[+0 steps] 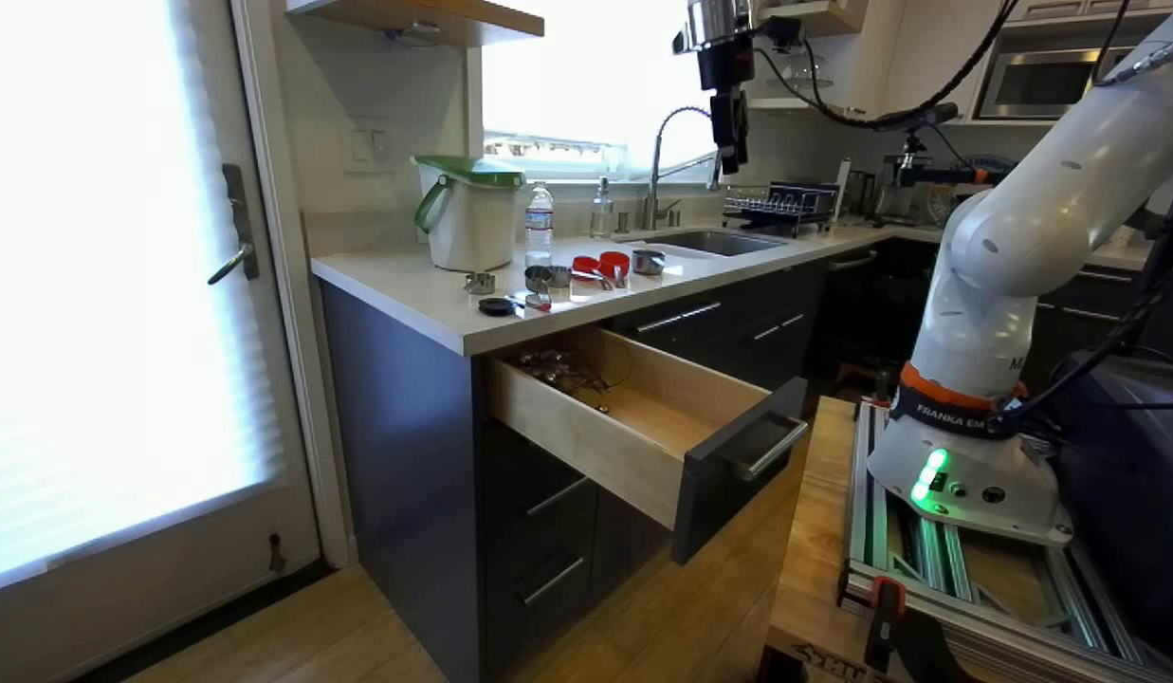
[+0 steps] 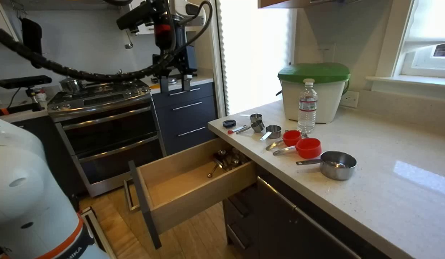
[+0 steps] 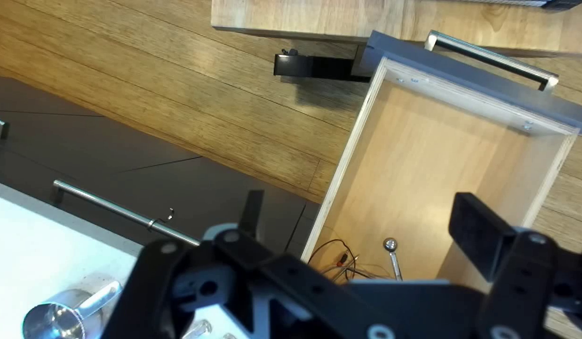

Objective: Remove a spoon from the opened drawer and put it on the counter top

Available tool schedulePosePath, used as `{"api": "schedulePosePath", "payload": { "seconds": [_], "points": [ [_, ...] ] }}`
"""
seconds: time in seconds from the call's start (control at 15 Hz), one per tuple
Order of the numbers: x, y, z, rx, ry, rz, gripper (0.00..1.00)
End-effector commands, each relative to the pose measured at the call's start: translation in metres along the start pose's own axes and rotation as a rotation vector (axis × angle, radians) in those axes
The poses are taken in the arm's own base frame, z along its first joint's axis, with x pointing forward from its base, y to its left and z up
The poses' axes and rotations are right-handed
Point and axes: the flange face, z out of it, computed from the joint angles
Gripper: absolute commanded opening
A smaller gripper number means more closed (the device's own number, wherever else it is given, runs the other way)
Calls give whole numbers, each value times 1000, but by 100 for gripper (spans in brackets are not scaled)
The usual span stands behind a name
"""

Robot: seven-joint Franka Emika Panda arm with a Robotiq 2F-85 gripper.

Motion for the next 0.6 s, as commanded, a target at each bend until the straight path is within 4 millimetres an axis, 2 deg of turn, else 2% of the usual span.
{"api": "schedulePosePath", "payload": {
  "seconds": [0.0,0.33,0.53],
  "points": [
    [0,0,-1,0,-1,0,100],
    [17,-45,20,50,48,-116,100],
    [31,-69,45,104,102,-142,100]
  ]
}}
